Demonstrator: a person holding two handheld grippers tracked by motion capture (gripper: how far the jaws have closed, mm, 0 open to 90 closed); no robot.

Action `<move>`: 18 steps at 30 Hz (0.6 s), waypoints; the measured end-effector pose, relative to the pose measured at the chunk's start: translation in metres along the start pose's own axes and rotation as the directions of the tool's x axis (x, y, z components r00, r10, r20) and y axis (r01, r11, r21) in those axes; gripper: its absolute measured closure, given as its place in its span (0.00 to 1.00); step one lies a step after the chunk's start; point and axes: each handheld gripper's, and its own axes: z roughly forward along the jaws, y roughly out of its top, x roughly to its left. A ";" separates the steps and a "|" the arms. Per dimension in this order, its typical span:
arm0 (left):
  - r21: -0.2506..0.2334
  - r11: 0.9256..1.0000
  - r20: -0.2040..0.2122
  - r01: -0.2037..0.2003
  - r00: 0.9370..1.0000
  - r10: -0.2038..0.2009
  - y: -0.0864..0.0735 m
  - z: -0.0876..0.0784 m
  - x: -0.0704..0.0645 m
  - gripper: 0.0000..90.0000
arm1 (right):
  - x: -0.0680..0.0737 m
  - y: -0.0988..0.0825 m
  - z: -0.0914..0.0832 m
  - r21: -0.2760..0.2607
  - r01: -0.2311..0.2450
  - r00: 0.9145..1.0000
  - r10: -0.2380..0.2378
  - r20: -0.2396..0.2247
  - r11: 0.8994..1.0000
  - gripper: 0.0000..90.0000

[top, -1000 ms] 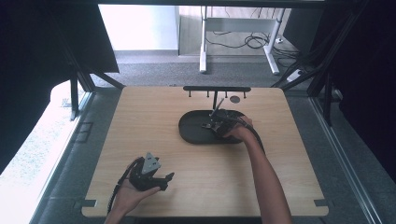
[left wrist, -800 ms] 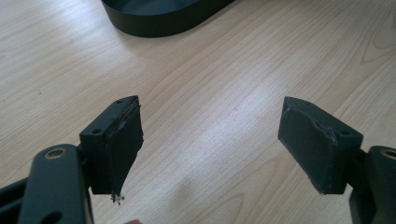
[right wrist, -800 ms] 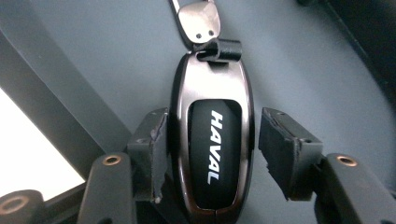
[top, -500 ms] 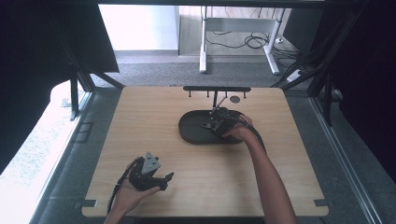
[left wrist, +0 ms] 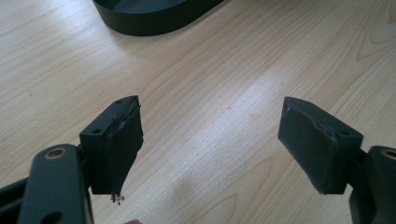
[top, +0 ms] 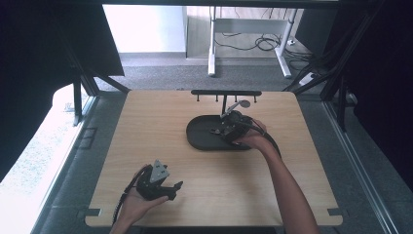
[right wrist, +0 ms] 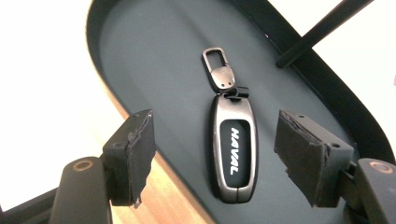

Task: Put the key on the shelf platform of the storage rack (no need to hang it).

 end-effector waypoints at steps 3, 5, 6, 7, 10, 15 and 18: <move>-0.001 1.000 0.001 0.001 1.000 -0.001 0.000 0.000 0.000 0.25 | 0.003 -0.005 -0.008 -0.030 -0.012 1.000 0.012 -0.011 0.999 0.34; -0.001 1.000 0.004 0.002 1.000 -0.002 0.000 0.000 0.000 0.25 | 0.006 -0.009 -0.014 -0.046 -0.021 1.000 0.020 -0.011 0.999 0.34; 0.001 1.000 0.004 0.000 1.000 0.000 0.000 0.000 0.000 0.25 | 0.007 -0.011 -0.017 -0.056 -0.023 1.000 0.022 -0.010 0.998 0.34; 0.002 1.000 0.004 -0.001 1.000 0.001 0.000 0.001 0.000 0.25 | 0.008 -0.014 -0.020 -0.062 -0.029 1.000 0.029 -0.010 0.998 0.35; 0.004 1.000 0.004 -0.007 1.000 0.007 0.000 0.001 -0.001 0.25 | 0.011 -0.023 -0.029 -0.087 -0.038 0.999 0.037 -0.010 0.996 0.35; 0.004 1.000 0.006 -0.006 1.000 0.006 0.000 0.001 -0.001 0.25 | 0.016 -0.042 -0.044 -0.136 -0.056 0.998 0.053 -0.021 0.989 0.36; 0.005 1.000 0.007 -0.007 1.000 0.007 0.000 0.001 -0.001 0.25 | 0.020 -0.055 -0.053 -0.164 -0.070 0.997 0.065 -0.032 0.984 0.37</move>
